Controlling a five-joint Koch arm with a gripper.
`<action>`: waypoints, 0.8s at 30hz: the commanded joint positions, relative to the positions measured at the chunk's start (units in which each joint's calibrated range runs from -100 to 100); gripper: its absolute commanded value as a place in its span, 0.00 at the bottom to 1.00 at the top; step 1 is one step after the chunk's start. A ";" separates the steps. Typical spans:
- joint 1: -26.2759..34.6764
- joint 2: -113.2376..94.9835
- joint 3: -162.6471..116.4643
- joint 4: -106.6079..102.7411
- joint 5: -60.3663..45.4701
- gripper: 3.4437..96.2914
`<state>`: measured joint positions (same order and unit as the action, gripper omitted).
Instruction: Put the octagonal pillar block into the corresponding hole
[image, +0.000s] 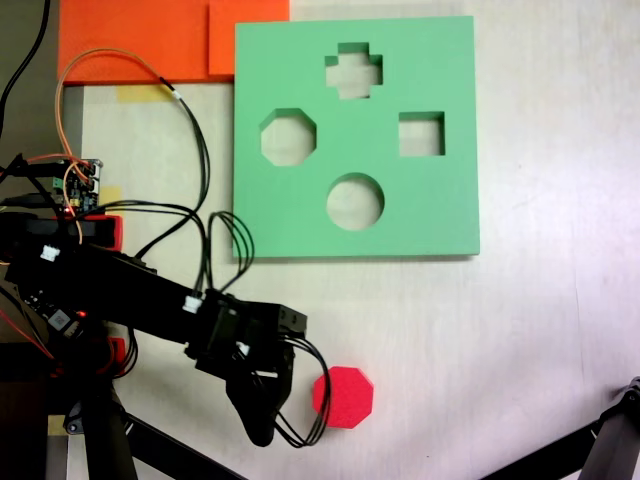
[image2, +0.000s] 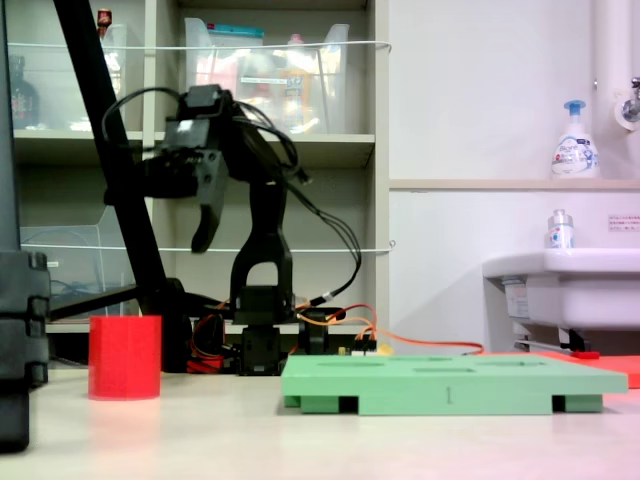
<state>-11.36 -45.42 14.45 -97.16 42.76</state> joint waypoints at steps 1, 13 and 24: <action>-1.07 5.05 2.79 -2.84 0.20 0.99; -0.29 26.42 7.28 5.25 0.20 0.99; 0.63 38.01 11.57 8.81 0.15 0.99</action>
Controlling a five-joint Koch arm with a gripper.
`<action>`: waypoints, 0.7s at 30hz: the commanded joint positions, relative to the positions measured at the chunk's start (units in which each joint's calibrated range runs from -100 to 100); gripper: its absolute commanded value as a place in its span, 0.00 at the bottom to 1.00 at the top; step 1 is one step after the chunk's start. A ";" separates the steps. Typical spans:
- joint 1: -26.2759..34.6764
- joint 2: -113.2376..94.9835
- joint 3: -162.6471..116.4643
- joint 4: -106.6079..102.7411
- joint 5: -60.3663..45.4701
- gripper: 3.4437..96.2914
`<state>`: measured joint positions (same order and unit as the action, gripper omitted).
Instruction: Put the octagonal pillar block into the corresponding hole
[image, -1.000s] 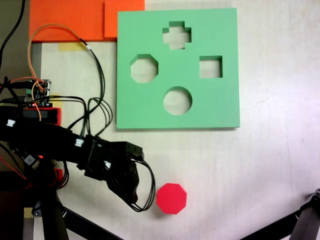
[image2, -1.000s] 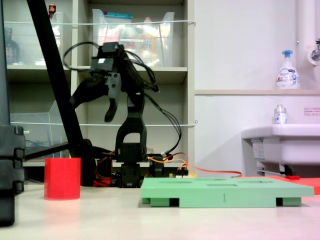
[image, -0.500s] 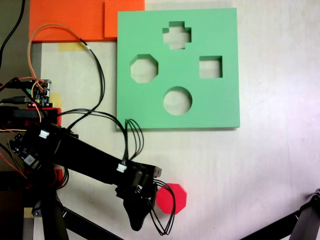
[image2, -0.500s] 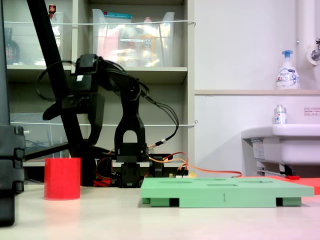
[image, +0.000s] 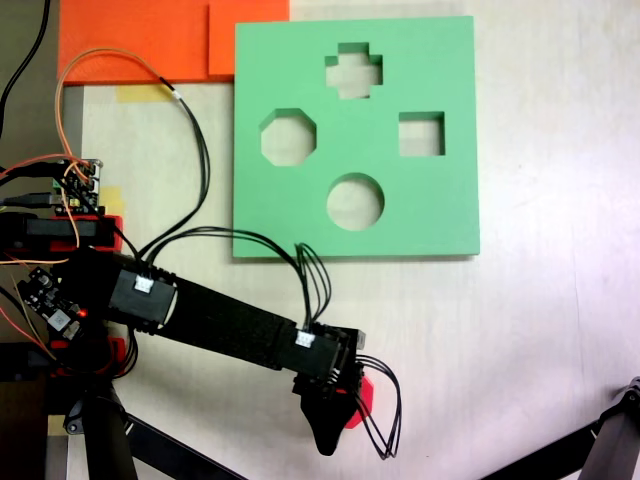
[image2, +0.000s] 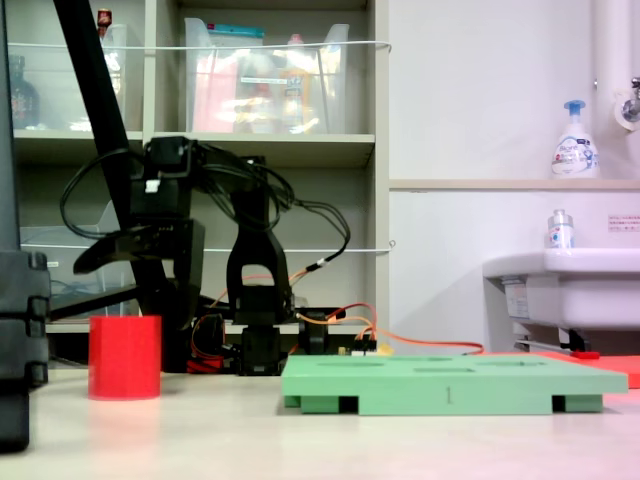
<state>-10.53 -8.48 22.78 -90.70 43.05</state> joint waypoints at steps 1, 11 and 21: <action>-0.34 2.34 3.24 2.35 -0.20 0.99; -1.42 11.55 4.04 4.18 -1.66 0.98; -1.42 14.91 4.24 3.31 -1.76 0.72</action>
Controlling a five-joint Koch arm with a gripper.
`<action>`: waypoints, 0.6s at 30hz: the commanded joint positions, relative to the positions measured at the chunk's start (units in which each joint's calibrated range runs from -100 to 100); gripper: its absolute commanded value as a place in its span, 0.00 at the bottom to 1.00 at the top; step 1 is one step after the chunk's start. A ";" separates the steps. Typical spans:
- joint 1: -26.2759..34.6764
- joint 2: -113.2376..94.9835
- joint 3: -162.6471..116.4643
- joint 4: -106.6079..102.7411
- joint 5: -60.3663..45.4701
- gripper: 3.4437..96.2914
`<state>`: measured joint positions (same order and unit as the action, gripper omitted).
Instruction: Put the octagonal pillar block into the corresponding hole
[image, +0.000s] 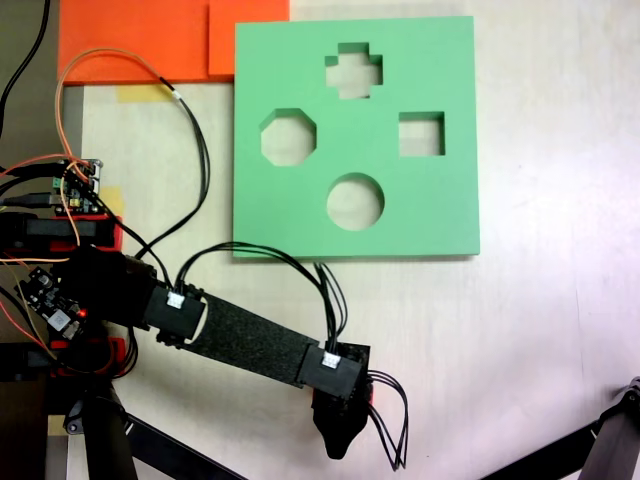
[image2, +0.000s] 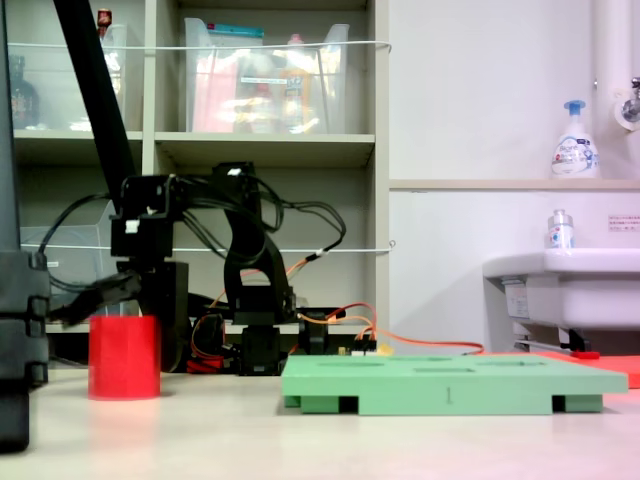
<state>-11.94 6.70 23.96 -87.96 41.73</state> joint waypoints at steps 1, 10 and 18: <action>-0.05 -0.28 3.06 0.19 -0.44 0.68; -0.39 0.56 2.86 -7.13 -0.29 0.47; -0.24 -3.49 3.36 -11.85 0.29 0.40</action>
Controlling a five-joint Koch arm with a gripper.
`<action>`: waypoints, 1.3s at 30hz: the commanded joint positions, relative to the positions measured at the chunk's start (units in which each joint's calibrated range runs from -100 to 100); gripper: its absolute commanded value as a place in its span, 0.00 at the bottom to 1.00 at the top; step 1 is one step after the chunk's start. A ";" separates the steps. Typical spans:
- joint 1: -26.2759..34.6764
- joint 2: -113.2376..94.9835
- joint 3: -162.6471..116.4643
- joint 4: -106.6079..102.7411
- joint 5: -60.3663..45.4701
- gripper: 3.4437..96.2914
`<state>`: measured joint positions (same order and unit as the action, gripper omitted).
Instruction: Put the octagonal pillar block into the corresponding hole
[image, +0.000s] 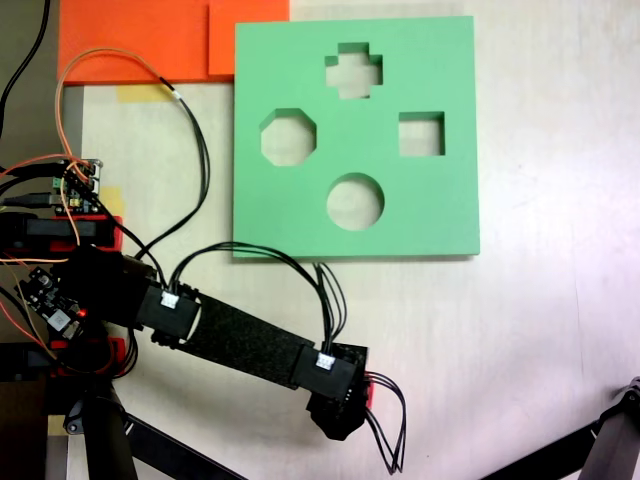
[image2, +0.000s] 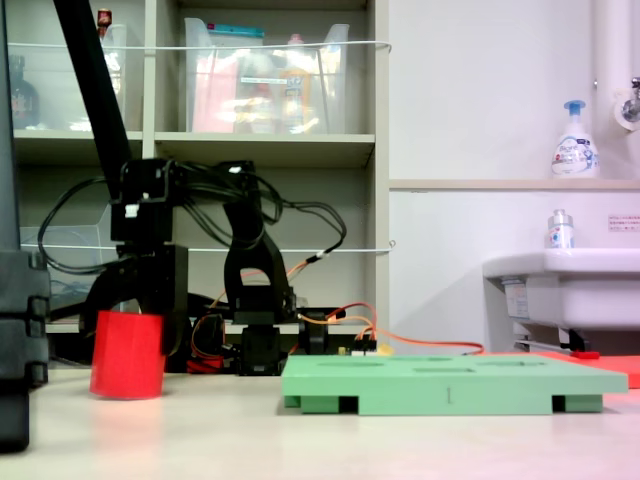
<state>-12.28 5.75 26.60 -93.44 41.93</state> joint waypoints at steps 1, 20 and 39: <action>0.15 -3.09 1.11 -6.56 0.15 0.40; 5.57 -28.93 5.50 -6.56 6.15 0.40; 35.26 -19.01 17.26 -6.56 34.19 0.40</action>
<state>21.37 -13.54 39.34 -98.34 73.28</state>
